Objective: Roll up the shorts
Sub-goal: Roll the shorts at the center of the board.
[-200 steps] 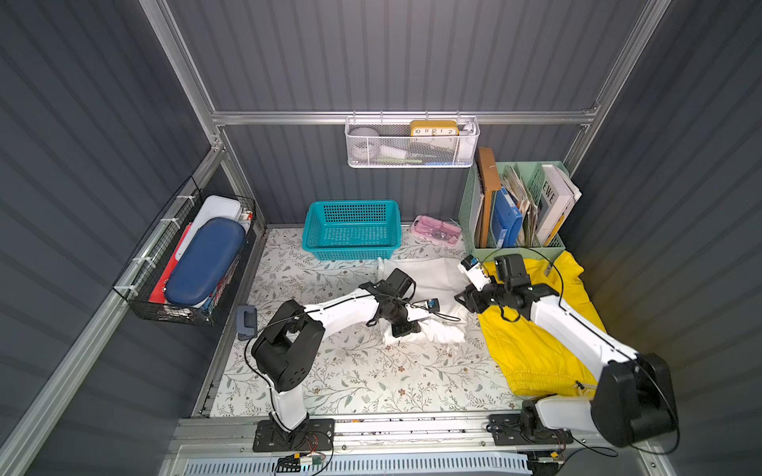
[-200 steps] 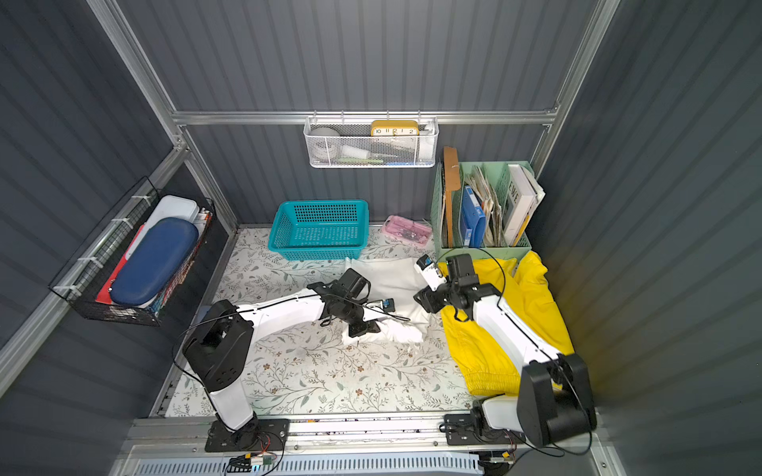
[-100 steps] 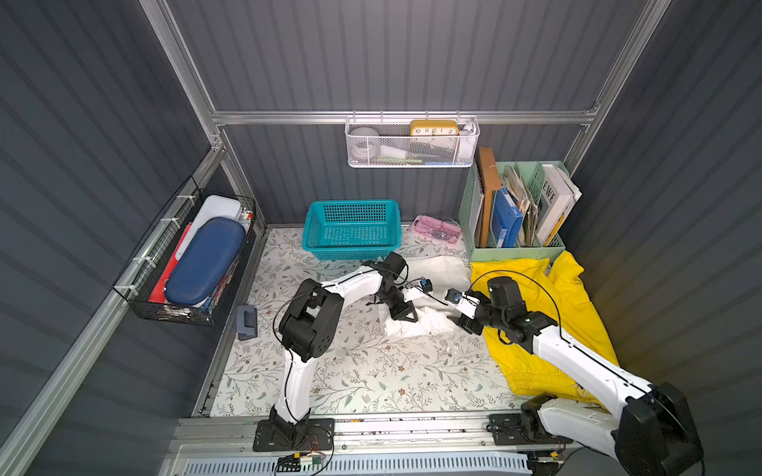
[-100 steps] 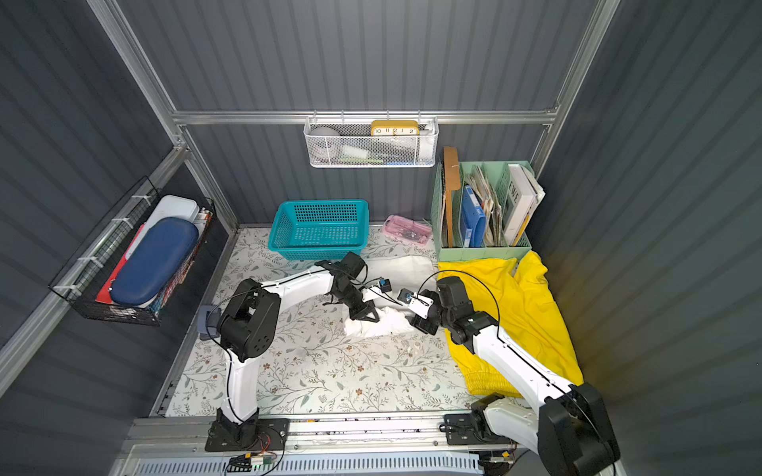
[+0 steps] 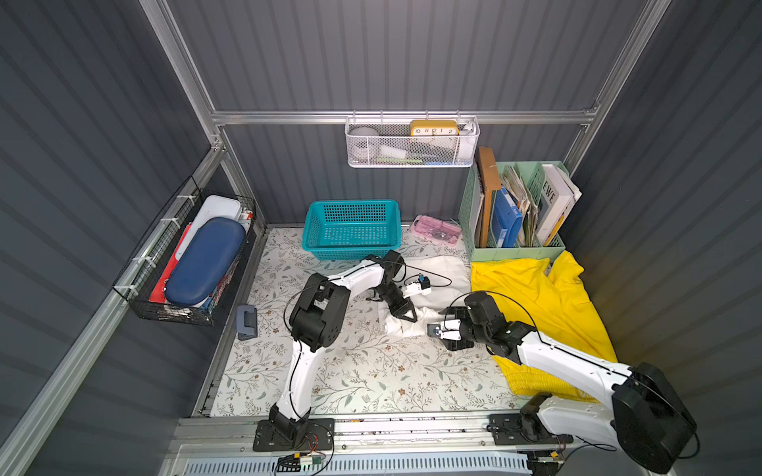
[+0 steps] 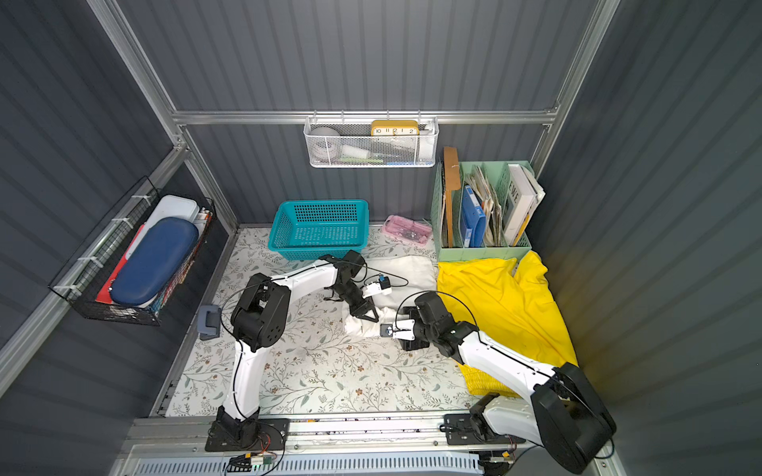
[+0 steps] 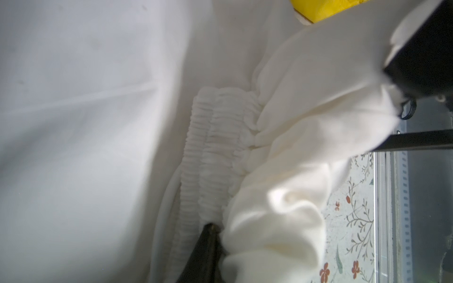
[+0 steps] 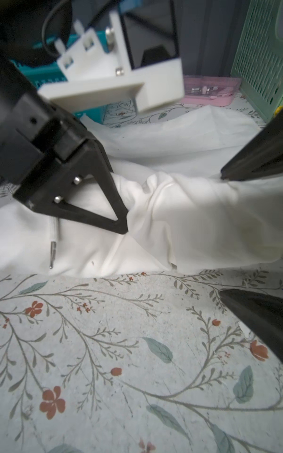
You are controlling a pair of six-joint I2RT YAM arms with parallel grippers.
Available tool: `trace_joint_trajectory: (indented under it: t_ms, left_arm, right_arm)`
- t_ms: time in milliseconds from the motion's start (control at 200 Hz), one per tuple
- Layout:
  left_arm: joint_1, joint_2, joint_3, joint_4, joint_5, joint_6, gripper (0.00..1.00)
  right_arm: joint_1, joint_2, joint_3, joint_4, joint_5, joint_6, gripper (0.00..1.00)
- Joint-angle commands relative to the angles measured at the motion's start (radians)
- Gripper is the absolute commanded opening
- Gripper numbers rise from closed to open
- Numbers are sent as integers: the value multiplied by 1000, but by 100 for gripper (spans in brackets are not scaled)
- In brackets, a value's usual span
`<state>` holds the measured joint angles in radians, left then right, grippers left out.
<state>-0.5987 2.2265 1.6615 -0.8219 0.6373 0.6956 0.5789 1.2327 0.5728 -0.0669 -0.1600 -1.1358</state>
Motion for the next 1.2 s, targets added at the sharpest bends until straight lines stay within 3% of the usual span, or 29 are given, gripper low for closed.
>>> trace_joint_trajectory:
  t_ms: [0,345,655,765,865,985,1121,1191,1196]
  left_arm:
    - [13,61,9,-18,-73,30,24]
    - [14,59,8,-17,-72,38,25]
    - [14,67,5,-16,-81,41,32]
    - [14,55,-6,-5,-89,41,41]
    - [14,40,-21,7,-96,41,55]
    - [14,22,-35,21,-108,39,67]
    - [14,-18,-61,51,-129,32,78]
    - [14,-54,-79,73,-147,29,88]
    - [14,-57,-81,74,-148,28,94]
  right_arm:
    - [11,59,-5,29,76,-56,75]
    - [14,265,24,171,222,-100,75]
    - [-6,350,51,173,215,-98,67]
    - [-28,364,81,107,175,-73,50]
    - [-40,365,92,86,141,-58,21]
    - [-48,364,102,64,116,-46,0]
    - [-54,353,113,24,95,-30,0]
    - [-59,337,120,-7,71,-9,0]
    - [-60,336,120,-11,70,-7,0]
